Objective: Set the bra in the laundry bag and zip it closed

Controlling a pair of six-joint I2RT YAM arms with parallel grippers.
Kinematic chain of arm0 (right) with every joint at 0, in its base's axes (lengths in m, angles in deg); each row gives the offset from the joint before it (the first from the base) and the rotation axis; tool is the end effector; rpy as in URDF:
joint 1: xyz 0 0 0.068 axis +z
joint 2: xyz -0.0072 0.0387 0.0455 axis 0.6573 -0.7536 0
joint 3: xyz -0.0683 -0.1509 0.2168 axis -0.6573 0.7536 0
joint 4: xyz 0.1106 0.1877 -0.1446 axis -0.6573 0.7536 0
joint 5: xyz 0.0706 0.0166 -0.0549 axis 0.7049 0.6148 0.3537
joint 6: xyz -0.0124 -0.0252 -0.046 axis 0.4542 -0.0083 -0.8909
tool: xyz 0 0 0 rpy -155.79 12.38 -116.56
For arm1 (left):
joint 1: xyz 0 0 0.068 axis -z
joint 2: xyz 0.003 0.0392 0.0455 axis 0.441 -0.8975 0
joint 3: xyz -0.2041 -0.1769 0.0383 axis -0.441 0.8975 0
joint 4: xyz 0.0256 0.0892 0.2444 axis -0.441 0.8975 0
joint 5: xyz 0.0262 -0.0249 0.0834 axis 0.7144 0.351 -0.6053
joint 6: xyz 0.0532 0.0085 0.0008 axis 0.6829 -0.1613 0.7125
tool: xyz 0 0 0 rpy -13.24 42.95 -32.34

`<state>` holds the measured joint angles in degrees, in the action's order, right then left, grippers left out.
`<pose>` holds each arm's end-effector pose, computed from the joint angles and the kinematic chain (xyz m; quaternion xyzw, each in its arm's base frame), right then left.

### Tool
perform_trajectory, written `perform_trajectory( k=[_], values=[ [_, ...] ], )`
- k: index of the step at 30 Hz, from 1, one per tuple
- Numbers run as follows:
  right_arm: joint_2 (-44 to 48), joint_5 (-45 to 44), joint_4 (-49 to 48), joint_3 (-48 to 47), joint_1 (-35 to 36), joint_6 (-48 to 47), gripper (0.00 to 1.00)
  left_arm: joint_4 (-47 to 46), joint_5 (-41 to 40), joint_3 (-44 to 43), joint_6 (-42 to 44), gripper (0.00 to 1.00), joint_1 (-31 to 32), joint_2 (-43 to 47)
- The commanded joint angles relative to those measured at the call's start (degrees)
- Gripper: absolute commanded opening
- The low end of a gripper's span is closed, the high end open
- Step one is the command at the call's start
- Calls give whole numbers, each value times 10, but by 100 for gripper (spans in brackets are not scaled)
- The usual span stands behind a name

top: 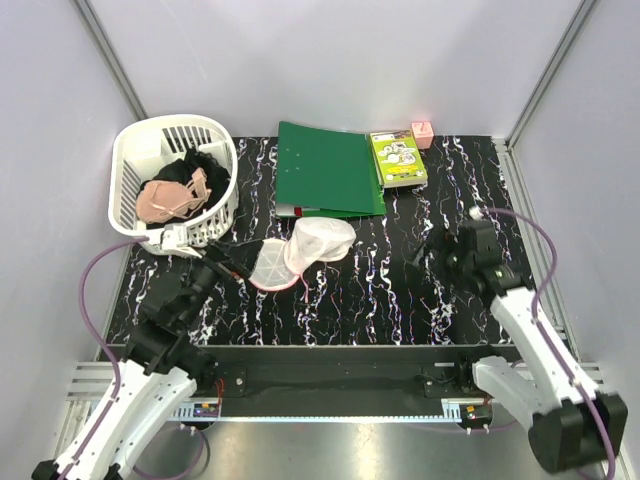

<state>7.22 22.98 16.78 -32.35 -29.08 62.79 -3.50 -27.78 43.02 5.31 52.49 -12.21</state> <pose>0.1658 0.0385 0.2505 0.2067 0.9047 0.1999 0.3143 0.1066 -0.0519 0.2963 -0.0848 0.6956 -0.3778 0.6051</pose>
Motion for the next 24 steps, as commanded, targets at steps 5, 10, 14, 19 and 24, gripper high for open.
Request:
perform_trajectory(
  k=[5,10,14,19,24],
  values=[
    [-224,-18,-120,-209,151,-158,100,252,-138,-109,-80,99,-1,51],
    [-376,-49,-119,-388,304,-244,100,290,-85,-175,-2,99,-1,68],
    [-517,-46,-116,-499,385,-287,96,364,-110,-208,33,99,-1,70],
    [-641,-38,-112,-606,455,-337,89,422,-128,-248,41,99,-1,75],
    [-753,-68,-106,-670,493,-364,100,449,-131,-270,44,99,-1,98]
  ],
)
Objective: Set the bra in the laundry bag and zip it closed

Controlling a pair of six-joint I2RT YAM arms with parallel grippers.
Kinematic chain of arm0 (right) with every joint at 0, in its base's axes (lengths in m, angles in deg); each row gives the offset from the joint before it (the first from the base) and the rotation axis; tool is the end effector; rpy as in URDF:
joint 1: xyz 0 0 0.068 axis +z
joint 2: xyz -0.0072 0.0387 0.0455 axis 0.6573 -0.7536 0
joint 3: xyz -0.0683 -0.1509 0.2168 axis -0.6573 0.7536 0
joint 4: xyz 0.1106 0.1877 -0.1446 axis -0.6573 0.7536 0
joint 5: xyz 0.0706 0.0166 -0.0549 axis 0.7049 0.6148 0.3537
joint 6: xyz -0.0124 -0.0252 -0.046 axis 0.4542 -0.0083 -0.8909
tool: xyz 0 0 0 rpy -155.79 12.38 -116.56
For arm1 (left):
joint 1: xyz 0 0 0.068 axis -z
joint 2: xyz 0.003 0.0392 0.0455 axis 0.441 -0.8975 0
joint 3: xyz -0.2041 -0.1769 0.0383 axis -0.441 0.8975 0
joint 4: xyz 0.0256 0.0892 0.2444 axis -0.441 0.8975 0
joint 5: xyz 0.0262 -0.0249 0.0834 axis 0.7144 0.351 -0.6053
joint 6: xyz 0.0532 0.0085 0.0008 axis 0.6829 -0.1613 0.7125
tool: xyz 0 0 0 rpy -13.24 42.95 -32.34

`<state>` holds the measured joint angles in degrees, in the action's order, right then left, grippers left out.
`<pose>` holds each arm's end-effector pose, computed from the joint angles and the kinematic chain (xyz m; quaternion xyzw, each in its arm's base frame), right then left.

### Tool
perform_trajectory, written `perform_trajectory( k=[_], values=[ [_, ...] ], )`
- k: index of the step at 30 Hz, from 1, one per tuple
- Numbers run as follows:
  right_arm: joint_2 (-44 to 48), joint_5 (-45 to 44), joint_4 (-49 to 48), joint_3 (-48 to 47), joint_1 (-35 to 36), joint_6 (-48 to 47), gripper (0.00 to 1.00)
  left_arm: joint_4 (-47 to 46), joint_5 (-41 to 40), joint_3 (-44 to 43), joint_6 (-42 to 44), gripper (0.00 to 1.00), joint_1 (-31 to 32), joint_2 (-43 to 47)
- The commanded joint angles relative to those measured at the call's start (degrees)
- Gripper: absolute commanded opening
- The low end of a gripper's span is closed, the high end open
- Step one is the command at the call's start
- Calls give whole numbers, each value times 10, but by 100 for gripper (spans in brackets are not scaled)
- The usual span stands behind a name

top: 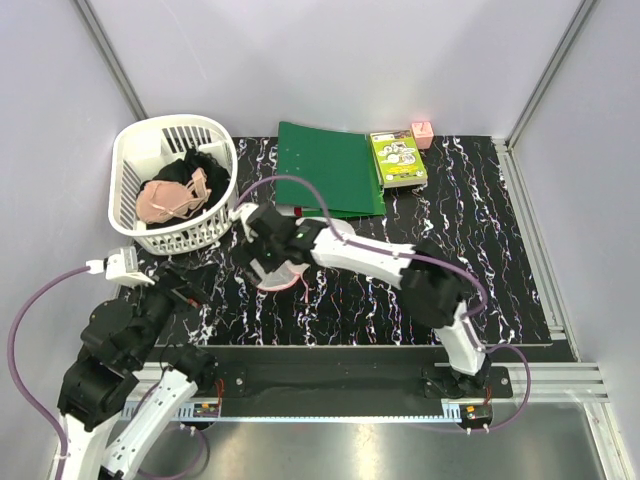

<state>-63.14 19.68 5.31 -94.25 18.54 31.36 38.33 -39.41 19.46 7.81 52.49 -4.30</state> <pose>0.2399 0.4118 0.2535 -0.4031 0.8255 0.2337 0.3185 0.0260 -0.0040 0.3522 -0.1391 0.7482 -0.2614 0.5938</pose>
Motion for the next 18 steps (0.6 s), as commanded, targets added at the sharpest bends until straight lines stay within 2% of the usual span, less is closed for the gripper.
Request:
perform_trajectory(
  k=[1,6,10,12,14,15,18],
  values=[
    [-60,-40,8,-67,23,-68,100,35,-15,-37,19,99,-1,21],
    [-130,-79,9,-100,41,-81,99,60,-16,-44,19,99,-1,27],
    [-166,-103,7,-120,41,-79,85,66,-13,-50,20,99,-1,23],
    [-176,-96,8,-127,41,-78,68,70,-11,-52,23,99,-1,15],
    [-174,-98,12,-131,41,-77,44,81,-17,-57,22,99,-1,3],
    [-166,-98,16,-128,41,-79,23,88,-31,-59,21,99,-1,-3],
    [-95,-106,23,-88,41,-106,0,109,-71,-77,20,99,-1,-26]
  ],
)
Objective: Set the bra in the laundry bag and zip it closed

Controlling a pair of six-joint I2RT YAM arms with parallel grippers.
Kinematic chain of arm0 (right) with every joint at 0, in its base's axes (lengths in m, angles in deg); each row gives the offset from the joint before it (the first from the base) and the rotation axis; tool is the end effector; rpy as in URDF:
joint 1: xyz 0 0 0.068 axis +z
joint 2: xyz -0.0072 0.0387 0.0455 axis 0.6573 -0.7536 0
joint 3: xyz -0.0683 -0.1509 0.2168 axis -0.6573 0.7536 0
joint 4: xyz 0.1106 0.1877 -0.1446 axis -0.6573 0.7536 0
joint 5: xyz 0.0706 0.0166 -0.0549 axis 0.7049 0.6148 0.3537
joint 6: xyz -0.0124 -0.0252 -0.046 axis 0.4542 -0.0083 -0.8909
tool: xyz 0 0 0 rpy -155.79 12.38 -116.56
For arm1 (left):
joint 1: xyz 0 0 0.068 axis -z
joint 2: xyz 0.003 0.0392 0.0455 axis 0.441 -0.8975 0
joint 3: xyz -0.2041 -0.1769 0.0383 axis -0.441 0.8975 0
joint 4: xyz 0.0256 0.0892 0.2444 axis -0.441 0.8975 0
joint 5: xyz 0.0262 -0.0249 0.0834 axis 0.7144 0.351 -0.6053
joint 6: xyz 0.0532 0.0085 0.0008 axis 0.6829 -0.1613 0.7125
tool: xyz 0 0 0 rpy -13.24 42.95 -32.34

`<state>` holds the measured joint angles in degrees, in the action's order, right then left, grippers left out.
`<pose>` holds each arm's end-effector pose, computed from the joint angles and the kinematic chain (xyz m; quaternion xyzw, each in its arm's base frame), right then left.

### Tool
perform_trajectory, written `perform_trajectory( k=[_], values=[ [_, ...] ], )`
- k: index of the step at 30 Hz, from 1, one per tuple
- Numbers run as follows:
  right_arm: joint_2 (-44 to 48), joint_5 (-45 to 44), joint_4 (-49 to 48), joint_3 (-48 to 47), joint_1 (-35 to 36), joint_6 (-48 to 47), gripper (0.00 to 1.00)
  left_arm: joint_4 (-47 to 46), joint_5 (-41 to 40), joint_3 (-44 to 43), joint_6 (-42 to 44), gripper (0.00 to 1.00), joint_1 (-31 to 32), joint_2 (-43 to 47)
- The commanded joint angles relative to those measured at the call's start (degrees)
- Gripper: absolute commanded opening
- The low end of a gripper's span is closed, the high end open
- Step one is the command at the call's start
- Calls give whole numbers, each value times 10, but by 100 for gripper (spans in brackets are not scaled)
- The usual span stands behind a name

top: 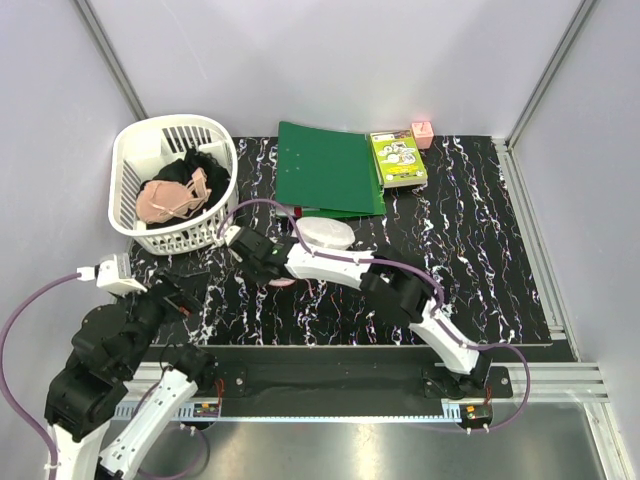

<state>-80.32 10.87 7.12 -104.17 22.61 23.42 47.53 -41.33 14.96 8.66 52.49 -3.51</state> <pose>0.2353 0.4665 0.1630 -0.4792 0.8152 0.1220 0.3016 0.0072 0.0066 0.3550 -0.1425 0.7684 -0.2296 0.5801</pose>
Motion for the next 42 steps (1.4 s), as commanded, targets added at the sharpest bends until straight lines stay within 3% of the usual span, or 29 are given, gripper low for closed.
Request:
perform_trajectory(
  k=[1,4,5,8,12,16,20,21,24,29,35,42],
  values=[
    [129,-14,6,44,-1,-46,0,21,-65,-42,10,99,-1,-43],
    [255,56,9,125,-1,-83,0,24,-96,-59,10,99,-1,-80],
    [287,124,10,147,0,-93,0,7,-93,-63,22,99,-1,-89],
    [403,184,12,227,0,-91,0,-36,-56,-59,43,99,-1,-129],
    [519,139,11,303,-8,-9,0,-73,9,-58,58,99,-1,-175],
    [613,146,-41,349,-65,95,0,-100,75,-54,59,97,-1,-214],
    [642,218,-80,378,-122,170,0,-142,219,-1,65,89,-1,-255],
    [645,233,-83,382,-132,183,0,-151,287,10,63,88,-1,-265],
    [653,289,-93,387,-155,191,0,-195,400,68,57,88,-1,-313],
    [687,360,-138,411,-180,210,0,-253,412,150,24,86,-1,-382],
    [706,422,-166,448,-189,205,0,-283,398,147,-14,78,-10,-447],
    [714,500,-185,461,-196,170,0,-310,453,160,-53,85,-52,-478]
  ],
)
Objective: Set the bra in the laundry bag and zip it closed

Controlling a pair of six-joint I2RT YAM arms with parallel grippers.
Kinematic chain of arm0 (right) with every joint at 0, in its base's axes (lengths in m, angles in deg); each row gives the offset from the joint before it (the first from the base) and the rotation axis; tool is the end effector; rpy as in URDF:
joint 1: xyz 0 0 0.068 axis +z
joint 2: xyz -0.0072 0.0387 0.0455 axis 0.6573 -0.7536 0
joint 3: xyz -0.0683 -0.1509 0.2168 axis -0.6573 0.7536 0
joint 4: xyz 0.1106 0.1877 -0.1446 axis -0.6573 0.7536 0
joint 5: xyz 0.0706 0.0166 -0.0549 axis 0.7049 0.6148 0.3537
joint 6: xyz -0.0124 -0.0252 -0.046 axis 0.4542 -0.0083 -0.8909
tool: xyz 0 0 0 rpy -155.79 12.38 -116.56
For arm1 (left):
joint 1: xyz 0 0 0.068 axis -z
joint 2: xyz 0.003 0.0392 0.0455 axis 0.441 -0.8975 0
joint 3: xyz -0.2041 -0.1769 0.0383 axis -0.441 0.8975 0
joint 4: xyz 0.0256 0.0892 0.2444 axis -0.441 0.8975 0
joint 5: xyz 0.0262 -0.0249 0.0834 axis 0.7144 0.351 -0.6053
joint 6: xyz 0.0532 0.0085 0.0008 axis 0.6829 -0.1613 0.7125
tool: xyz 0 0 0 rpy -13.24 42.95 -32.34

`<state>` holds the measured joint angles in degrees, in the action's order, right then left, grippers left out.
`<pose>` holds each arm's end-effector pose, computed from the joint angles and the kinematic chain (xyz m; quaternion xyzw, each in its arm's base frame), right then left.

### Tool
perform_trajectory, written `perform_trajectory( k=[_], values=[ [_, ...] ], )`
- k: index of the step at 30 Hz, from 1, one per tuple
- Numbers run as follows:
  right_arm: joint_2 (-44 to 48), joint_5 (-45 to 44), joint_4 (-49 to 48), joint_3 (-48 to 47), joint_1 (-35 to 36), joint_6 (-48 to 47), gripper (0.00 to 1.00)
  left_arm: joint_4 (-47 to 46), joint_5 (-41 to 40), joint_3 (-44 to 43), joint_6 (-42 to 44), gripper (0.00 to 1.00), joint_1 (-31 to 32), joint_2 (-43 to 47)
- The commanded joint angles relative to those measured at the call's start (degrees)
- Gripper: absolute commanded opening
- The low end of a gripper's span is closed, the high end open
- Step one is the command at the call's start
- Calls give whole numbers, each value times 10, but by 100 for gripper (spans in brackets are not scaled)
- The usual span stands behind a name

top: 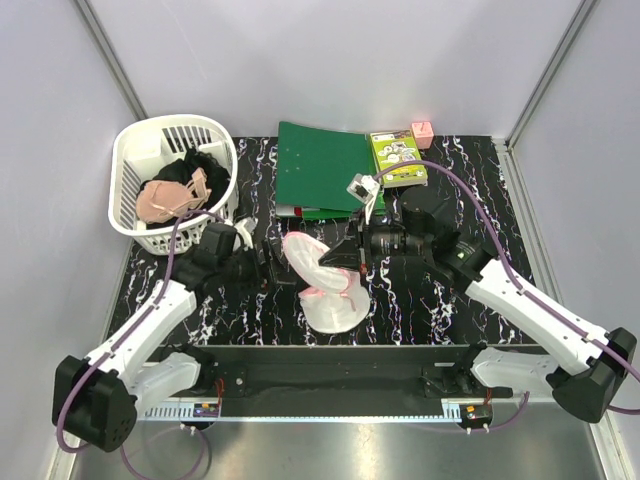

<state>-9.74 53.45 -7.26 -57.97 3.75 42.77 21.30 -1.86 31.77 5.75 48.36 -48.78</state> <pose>0.1653 0.1936 0.3860 -0.3470 0.6903 0.5179 0.3672 0.1773 -0.0884 0.2335 -0.0558 0.9168 -0.3448 0.1938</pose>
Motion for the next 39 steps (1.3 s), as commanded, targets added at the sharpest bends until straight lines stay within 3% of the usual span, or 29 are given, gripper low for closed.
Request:
perform_trajectory(
  k=[1,5,13,16,17,20,22,24,27,30,36,39],
  values=[
    [5,82,-42,-1,-11,-24,0,-49,67,-9,-21,85,-11,-42],
    [-2,109,-50,-2,-14,-19,0,-73,140,-18,1,82,-3,-142],
    [-29,162,-76,-7,-18,-1,0,-132,197,-53,-6,76,16,-236],
    [-35,174,-81,-4,-19,1,0,-143,246,-80,-12,60,29,-289],
    [-34,175,-82,-2,-19,2,0,-142,251,-87,-10,50,33,-299],
    [-32,175,-85,5,-24,1,0,-134,263,-103,-4,32,33,-320],
    [-28,179,-86,9,-31,2,0,-126,271,-110,7,30,33,-331],
    [-28,183,-88,11,-37,4,0,-93,271,-125,32,32,33,-340],
    [-31,190,-90,11,-42,8,0,-6,216,-154,90,51,34,-343],
    [-29,195,-92,13,-45,15,0,32,167,-153,115,60,35,-325],
    [-24,201,-99,18,-49,22,0,9,191,-106,105,60,71,-336],
    [-23,201,-115,23,-49,33,0,-4,192,-106,102,52,80,-356]
  ],
)
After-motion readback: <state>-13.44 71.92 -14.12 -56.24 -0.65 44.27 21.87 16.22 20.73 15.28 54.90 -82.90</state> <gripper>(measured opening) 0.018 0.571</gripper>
